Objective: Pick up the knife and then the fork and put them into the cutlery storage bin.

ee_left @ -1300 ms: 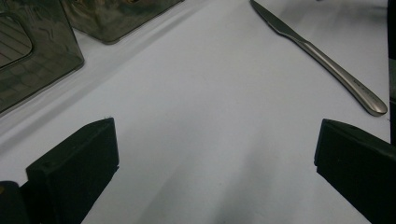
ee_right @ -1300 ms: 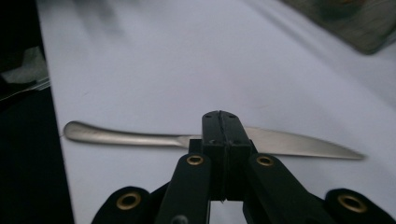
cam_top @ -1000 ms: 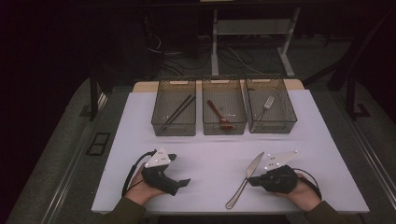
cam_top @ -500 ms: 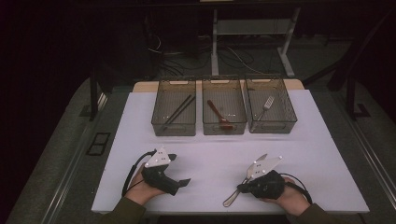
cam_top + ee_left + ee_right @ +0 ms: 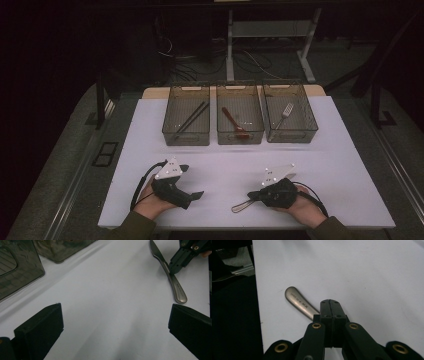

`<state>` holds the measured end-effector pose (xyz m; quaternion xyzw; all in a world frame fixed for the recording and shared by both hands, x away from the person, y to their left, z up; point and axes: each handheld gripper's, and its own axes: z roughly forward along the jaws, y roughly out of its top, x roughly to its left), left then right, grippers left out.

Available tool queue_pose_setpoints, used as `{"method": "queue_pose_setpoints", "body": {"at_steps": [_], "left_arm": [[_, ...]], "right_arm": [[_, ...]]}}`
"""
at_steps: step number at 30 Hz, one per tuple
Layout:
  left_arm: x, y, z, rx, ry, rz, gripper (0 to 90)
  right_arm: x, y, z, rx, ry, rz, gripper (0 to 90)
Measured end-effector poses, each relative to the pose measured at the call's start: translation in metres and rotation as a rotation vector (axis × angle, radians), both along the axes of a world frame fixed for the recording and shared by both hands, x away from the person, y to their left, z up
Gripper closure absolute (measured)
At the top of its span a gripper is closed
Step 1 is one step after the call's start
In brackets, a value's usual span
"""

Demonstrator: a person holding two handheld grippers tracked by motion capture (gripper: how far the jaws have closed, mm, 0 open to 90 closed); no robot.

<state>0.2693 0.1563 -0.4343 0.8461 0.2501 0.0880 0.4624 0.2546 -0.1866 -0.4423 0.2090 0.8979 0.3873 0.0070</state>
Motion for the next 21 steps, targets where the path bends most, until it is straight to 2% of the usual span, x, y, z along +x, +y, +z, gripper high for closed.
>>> {"method": "queue_pose_setpoints", "body": {"at_steps": [2,5,15,21], "left_arm": [[0.000,0.000,0.000,0.000,0.002,0.000,0.0],[0.001,0.000,-0.001,0.003,0.005,0.000,0.0],[0.001,-0.001,-0.001,0.005,0.003,-0.004,0.0],[0.000,-0.001,0.000,0.005,0.002,-0.005,0.0]], "right_arm": [[-0.004,0.000,0.001,0.004,0.009,0.022,90.0],[-0.008,0.004,-0.002,-0.017,0.011,0.045,90.0],[-0.001,0.012,-0.003,-0.010,-0.014,0.025,90.0],[0.005,0.024,-0.005,-0.036,-0.047,0.029,90.0]]}}
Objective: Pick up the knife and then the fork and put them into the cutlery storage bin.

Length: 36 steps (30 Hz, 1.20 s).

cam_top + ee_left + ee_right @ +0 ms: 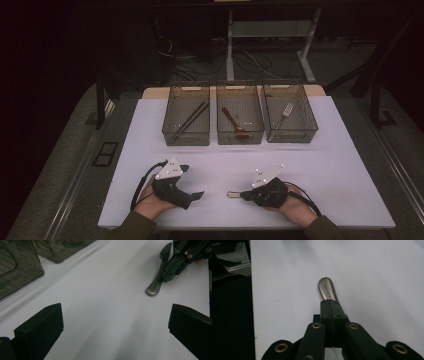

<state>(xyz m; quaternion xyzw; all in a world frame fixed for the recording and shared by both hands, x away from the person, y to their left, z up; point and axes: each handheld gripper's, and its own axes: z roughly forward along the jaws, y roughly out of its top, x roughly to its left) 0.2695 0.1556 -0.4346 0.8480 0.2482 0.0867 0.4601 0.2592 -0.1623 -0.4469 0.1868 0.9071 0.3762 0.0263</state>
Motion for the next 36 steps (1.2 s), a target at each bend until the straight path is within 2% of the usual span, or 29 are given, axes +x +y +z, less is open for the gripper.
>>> {"method": "queue_pose_setpoints", "body": {"at_steps": [2,3,4,7,8,10,13,15,18,21,23,28,32,36], "left_arm": [[0.000,0.000,0.000,-0.001,0.001,0.001,0.0],[0.000,0.000,0.000,-0.001,0.000,0.001,0.0],[0.000,0.000,0.000,-0.002,0.000,0.000,0.0],[0.000,0.000,0.000,-0.002,0.000,0.000,0.0],[0.000,0.000,0.000,-0.003,0.000,-0.001,0.0],[0.000,0.000,0.000,-0.006,0.000,0.001,0.0],[0.000,0.000,0.000,-0.007,0.000,0.000,0.0],[-0.001,-0.001,0.000,-0.007,0.001,0.001,0.0],[-0.001,-0.002,0.000,0.002,0.003,-0.009,0.0],[-0.001,-0.003,0.000,-0.003,0.005,-0.012,0.0],[-0.001,-0.003,0.000,-0.003,0.006,-0.014,0.0],[-0.002,-0.003,0.000,0.005,0.006,-0.016,0.0],[-0.002,-0.005,-0.001,0.014,0.008,-0.013,0.0],[-0.002,-0.005,-0.001,0.020,0.012,-0.020,0.0]], "right_arm": [[0.003,0.003,0.000,-0.007,-0.015,0.004,90.0],[0.003,0.005,0.000,0.003,0.000,0.001,90.0],[0.004,0.005,0.000,-0.009,-0.020,0.006,90.0],[0.005,0.006,0.002,0.002,-0.002,0.008,90.0],[0.006,0.003,0.004,-0.001,-0.004,0.014,88.3],[0.008,-0.002,0.012,0.016,0.037,0.014,79.2],[0.014,-0.010,0.025,-0.039,0.030,0.055,69.8],[0.019,-0.015,0.031,-0.085,0.058,0.061,63.6],[0.025,-0.020,0.033,-0.176,0.061,0.043,59.6],[0.030,-0.024,0.031,-0.237,0.071,0.075,61.3],[0.033,-0.025,0.031,-0.282,0.052,0.103,61.9],[0.033,-0.016,0.032,-0.359,0.068,0.157,65.8],[0.035,-0.010,0.029,-0.409,0.068,0.197,69.0],[0.036,-0.006,0.027,-0.435,0.061,0.226,72.9]]}}
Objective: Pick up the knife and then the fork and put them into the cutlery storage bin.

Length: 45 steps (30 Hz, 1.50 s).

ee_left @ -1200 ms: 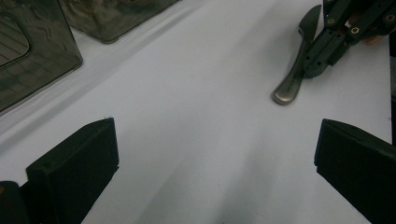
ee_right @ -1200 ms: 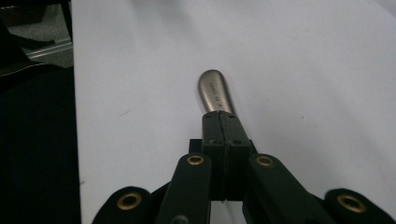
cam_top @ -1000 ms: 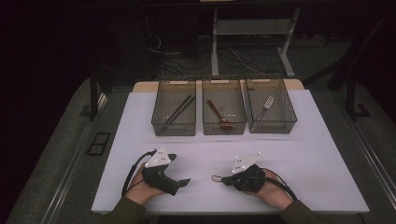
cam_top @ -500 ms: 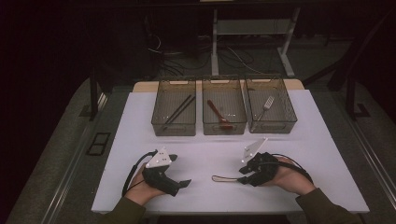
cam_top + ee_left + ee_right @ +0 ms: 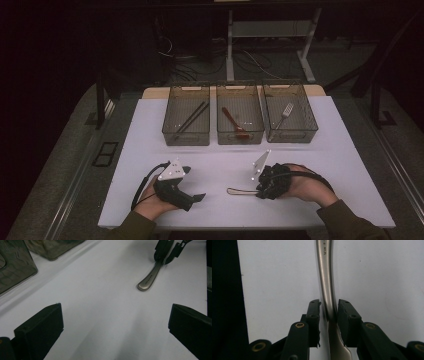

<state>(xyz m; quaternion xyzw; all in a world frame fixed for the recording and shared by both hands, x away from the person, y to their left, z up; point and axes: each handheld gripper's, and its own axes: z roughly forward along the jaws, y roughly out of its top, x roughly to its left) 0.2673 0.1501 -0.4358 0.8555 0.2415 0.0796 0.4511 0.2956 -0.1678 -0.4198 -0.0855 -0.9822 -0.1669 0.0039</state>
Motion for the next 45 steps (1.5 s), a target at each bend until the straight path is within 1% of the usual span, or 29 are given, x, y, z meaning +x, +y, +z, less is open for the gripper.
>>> {"method": "queue_pose_setpoints", "body": {"at_steps": [2,4,9,12,16,17,18,19,20,21,24,26,30,34,37,42,45], "left_arm": [[-0.001,0.000,0.000,-0.007,0.002,0.000,0.0],[-0.001,0.000,0.000,-0.009,0.003,-0.004,0.0],[0.000,-0.001,-0.001,-0.009,0.007,-0.012,0.0],[-0.001,-0.002,0.000,-0.009,0.007,-0.014,0.0],[-0.001,-0.001,0.000,-0.010,0.008,-0.015,0.0],[-0.001,-0.001,0.000,-0.009,0.008,-0.016,0.0],[-0.001,-0.002,0.000,-0.014,0.007,-0.015,0.0],[-0.001,-0.002,0.000,-0.018,0.006,-0.015,0.0],[-0.001,-0.002,0.000,-0.018,0.004,-0.017,0.0],[-0.001,-0.002,0.000,-0.018,0.004,-0.019,0.0],[-0.001,-0.002,0.000,-0.020,0.002,-0.020,0.0],[-0.001,-0.002,0.000,-0.028,0.001,-0.019,0.0],[-0.002,-0.002,0.001,-0.037,-0.001,-0.016,0.0],[-0.003,-0.003,0.001,-0.040,-0.001,-0.022,0.0],[-0.003,-0.002,0.002,-0.048,-0.001,-0.022,0.0],[-0.003,-0.002,0.002,-0.065,-0.002,-0.020,0.0],[-0.004,-0.002,0.003,-0.071,-0.007,-0.018,0.0]], "right_arm": [[0.002,0.003,-0.001,-0.021,0.003,0.015,74.9],[0.002,0.007,0.000,-0.046,-0.003,0.027,76.2],[0.004,0.015,0.001,-0.106,0.001,0.057,76.3],[0.005,0.020,0.001,-0.142,-0.007,0.074,76.5],[0.005,0.023,0.001,-0.164,-0.010,0.080,79.1],[0.004,0.023,0.001,-0.165,-0.013,0.077,79.6],[0.004,0.024,0.001,-0.165,-0.002,0.060,79.6],[0.003,0.023,0.002,-0.165,-0.004,0.058,79.7],[0.003,0.023,0.002,-0.162,-0.004,0.055,79.7],[0.004,0.022,0.001,-0.155,-0.013,0.065,79.7],[0.006,0.017,0.001,-0.118,0.011,0.041,79.6],[0.007,0.013,0.002,-0.102,0.026,0.020,79.6],[0.009,0.005,0.001,-0.074,0.022,-0.011,79.6],[0.011,-0.004,0.005,-0.022,0.019,-0.061,79.6],[0.014,-0.011,0.009,0.016,0.014,-0.111,79.6],[0.022,-0.024,0.016,0.072,-0.018,-0.195,79.6],[0.025,-0.032,0.021,0.118,-0.028,-0.247,79.6]]}}
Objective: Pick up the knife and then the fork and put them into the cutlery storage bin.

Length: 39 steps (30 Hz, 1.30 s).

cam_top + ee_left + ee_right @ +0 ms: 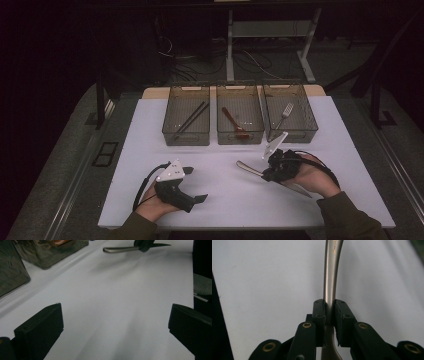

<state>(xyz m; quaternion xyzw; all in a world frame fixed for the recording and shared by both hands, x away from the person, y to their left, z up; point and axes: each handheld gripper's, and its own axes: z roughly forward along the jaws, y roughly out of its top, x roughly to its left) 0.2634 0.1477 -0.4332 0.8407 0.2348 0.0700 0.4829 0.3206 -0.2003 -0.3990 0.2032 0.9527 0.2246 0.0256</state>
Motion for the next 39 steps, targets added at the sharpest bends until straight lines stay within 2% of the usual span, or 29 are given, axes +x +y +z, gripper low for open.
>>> {"method": "queue_pose_setpoints", "body": {"at_steps": [6,9,16,23,32,36,39], "left_arm": [[0.002,0.003,0.000,-0.004,-0.010,0.001,0.0],[0.002,0.005,0.000,-0.006,-0.010,0.001,0.0],[0.005,0.009,-0.002,-0.010,-0.010,0.013,0.0],[0.005,0.009,-0.002,-0.013,-0.010,0.011,0.0],[0.004,0.008,-0.001,-0.020,-0.007,0.006,0.0],[0.005,0.008,-0.002,-0.021,-0.006,0.009,0.0],[0.004,0.008,-0.001,-0.019,-0.007,0.008,0.0]], "right_arm": [[0.006,-0.018,0.010,0.086,-0.024,-0.096,79.6],[0.008,-0.027,0.015,0.156,-0.022,-0.152,79.6],[0.015,-0.051,0.025,0.271,-0.082,-0.262,79.6],[0.019,-0.072,0.029,0.367,-0.127,-0.345,79.6],[0.024,-0.094,0.036,0.465,-0.203,-0.467,79.5],[0.030,-0.101,0.038,0.490,-0.239,-0.509,79.5],[0.038,-0.106,0.040,0.485,-0.270,-0.531,79.5]]}}
